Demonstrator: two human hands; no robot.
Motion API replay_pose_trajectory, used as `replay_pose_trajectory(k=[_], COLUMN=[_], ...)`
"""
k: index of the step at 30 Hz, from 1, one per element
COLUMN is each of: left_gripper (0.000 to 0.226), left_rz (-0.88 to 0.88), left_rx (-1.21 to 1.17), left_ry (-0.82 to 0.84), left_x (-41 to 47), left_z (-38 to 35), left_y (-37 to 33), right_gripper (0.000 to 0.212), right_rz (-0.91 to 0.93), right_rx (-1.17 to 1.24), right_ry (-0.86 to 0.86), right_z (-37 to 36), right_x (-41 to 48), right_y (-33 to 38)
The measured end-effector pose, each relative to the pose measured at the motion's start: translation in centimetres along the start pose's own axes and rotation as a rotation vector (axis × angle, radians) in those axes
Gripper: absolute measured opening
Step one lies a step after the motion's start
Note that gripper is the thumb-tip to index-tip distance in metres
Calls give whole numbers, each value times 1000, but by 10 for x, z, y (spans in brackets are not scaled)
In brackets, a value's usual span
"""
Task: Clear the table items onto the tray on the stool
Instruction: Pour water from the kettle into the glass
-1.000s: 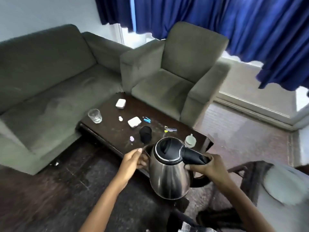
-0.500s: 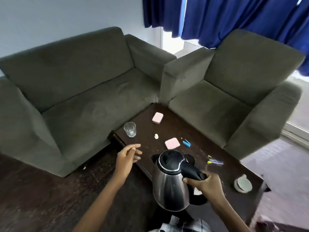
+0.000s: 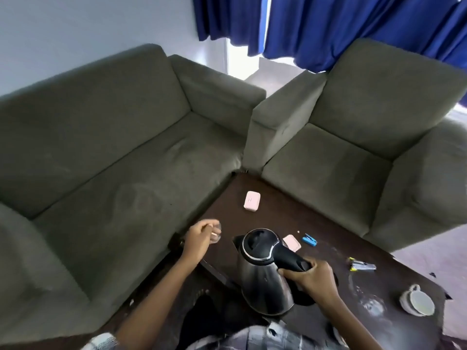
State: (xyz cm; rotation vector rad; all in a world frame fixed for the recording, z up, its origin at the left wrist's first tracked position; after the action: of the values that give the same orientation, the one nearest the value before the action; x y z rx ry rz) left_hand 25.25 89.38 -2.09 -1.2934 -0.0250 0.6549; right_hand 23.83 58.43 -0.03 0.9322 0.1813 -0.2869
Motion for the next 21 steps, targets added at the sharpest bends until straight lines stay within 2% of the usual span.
replay_pose_trajectory(k=[3,7,11,15,18,21], left_gripper=[24,25,30,43,54,58], left_rz=[-13,-12,-87,-176,-224,-295], left_rx=[140,370,713,1021,1180,1280], left_ry=[17,118,297,547,690,753], left_x=[51,96,123,134,137,142], left_z=[23,38,34,13,0,-12], left_y=[17,38,64,98,124,136], right_gripper=[52,59,55,53,53,47], right_rz=[-35,-123,-208,-290,-323,-342], right_rx=[-51,-82,-98,-150,-213,-272], right_ry=[-47,-113,-155,-162,-168,-170], right_z=[-24,-54,-84,-110,-126,-141], right_x=[2,3,6,14,21,30], right_y=[20,38,49,45,41,38])
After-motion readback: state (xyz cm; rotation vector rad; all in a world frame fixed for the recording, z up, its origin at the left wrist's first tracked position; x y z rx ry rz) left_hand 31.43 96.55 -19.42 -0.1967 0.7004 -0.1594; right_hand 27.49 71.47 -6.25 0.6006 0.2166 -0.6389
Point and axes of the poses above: each hand's wrist, its own x-axis towards the middle knuckle, its own z-axis out of the back of the hand, y = z × x, the point moved 9 cm from there along x, towards the middle knuckle, and after that the axes turned 5 degrees about -y, right-handed, at the moved point
